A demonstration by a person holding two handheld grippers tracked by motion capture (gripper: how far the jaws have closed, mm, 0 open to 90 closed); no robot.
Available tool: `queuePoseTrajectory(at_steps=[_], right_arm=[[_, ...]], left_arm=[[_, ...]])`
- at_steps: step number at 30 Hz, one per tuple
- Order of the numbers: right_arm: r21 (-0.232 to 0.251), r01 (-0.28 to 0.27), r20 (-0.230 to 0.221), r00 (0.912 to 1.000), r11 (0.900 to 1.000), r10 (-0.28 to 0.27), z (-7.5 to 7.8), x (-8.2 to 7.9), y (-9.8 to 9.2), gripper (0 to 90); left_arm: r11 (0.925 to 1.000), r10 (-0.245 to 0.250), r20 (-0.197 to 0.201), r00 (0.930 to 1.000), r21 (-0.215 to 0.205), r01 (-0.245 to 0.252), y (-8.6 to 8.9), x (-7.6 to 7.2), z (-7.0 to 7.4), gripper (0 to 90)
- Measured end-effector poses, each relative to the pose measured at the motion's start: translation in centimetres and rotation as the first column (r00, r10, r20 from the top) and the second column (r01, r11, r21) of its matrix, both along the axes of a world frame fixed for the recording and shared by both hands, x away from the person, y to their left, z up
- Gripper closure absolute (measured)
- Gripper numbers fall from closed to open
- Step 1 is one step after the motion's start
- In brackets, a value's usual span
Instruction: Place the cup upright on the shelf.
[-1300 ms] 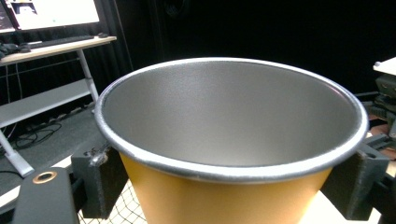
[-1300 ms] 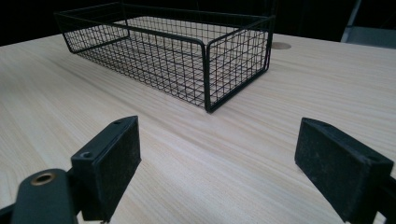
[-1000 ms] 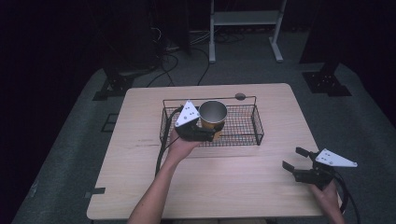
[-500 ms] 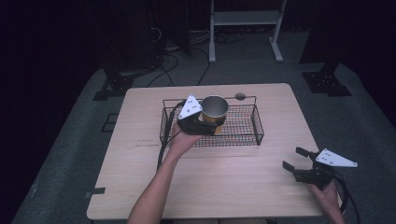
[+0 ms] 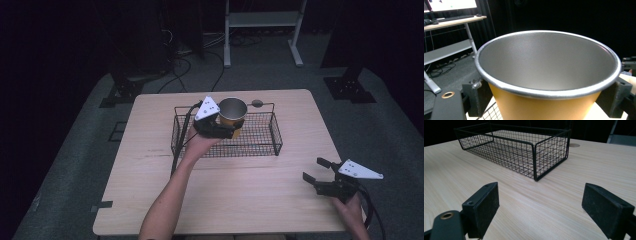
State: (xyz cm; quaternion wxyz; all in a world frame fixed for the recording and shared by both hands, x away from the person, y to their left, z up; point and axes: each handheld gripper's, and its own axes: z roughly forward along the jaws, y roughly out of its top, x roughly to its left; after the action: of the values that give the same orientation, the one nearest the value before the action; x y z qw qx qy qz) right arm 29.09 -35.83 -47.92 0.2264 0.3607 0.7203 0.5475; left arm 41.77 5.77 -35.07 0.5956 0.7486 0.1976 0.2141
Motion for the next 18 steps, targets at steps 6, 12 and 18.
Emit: queuePoseTrajectory(at_steps=[6, 12, 18], right_arm=[[0.002, 0.0, -0.001, 1.0, 1.0, 0.0, 0.0, 0.0, 0.0, 13.3], [0.005, 0.001, -0.001, 1.0, 1.0, -0.001, 0.0, 0.0, 0.0, 13.3], [0.006, 0.0, -0.002, 1.0, 1.0, 0.0, 0.0, 0.0, 0.0, 13.3]], left_arm=[[0.9999, 0.007, 0.001, 1.0, 0.014, -0.007, -0.2, 0.8, 0.1, 14.3], [0.9998, 0.0, -0.011, 0.9999, 0.021, 0.0, -0.6, 1.5, 0.0, 14.3], [0.9996, -0.011, -0.015, 0.9998, 0.025, 0.012, -0.9, 2.2, -0.1, 14.2]])
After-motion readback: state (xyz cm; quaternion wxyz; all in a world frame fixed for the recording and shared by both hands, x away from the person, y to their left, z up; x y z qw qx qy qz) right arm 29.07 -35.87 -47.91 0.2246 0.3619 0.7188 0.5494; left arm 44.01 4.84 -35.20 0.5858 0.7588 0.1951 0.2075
